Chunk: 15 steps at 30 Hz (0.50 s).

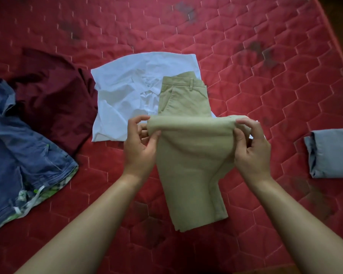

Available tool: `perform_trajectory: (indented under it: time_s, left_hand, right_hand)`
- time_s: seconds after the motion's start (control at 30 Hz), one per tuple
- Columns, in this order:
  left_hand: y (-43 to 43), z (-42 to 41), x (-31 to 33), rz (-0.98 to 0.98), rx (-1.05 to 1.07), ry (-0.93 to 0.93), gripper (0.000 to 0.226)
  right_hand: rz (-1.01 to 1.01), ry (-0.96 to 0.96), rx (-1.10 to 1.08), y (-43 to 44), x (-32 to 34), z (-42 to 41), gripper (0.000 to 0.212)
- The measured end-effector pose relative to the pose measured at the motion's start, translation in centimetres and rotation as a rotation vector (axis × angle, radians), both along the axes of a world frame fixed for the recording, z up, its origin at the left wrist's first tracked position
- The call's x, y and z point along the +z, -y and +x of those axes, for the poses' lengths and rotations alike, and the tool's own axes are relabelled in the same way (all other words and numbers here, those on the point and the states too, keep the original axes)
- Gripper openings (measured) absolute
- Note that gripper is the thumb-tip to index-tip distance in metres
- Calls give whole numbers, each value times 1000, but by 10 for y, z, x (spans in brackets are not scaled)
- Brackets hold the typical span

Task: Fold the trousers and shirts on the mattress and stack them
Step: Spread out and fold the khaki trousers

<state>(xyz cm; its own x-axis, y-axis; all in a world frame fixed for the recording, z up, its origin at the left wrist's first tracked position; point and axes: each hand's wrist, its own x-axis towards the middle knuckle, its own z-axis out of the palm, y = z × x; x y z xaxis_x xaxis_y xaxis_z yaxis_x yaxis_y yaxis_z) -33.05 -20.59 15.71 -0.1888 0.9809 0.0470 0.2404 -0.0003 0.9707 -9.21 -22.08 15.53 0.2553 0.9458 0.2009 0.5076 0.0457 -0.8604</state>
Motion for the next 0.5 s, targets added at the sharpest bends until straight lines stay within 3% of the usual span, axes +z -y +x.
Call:
perform_trajectory:
  time_s: [0.07, 0.17, 0.23, 0.3, 0.4, 0.5]
  left_hand:
    - [-11, 7, -4, -31, 38, -1, 34]
    - [-29, 9, -13, -78, 78, -24, 31]
    - [-42, 8, -12, -75, 65, 37, 29]
    - [-50, 5, -12, -115, -88, 12, 43]
    - [-53, 2, -19, -181, -356, -342, 76]
    - [-80, 4, -20, -70, -184, -367, 59]
  right_hand:
    - [-28, -62, 29, -12, -1, -3, 20]
    - [-191, -47, 197, -27, -3, -2, 61]
    - [-210, 52, 257, -37, -5, 0, 74]
    - [-140, 35, 173, -49, -5, 2, 72]
    - [-137, 48, 44, -68, -8, 6, 61]
    - [-106, 71, 44, -93, -12, 11, 45]
